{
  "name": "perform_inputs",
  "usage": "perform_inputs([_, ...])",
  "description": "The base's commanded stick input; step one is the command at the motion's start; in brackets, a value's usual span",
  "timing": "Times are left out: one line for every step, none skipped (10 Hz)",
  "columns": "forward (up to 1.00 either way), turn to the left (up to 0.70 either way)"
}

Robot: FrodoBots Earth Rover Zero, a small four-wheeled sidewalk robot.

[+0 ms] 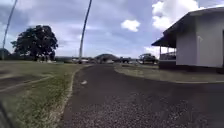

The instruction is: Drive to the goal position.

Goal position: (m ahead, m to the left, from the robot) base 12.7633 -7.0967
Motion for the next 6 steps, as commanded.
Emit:
perform_inputs([0.7, 0.0])
perform_inputs([0.7, 0.0])
perform_inputs([0.7, 0.0])
perform_inputs([0.7, 0.0])
perform_inputs([0.7, 0.0])
perform_inputs([0.7, 0.0])
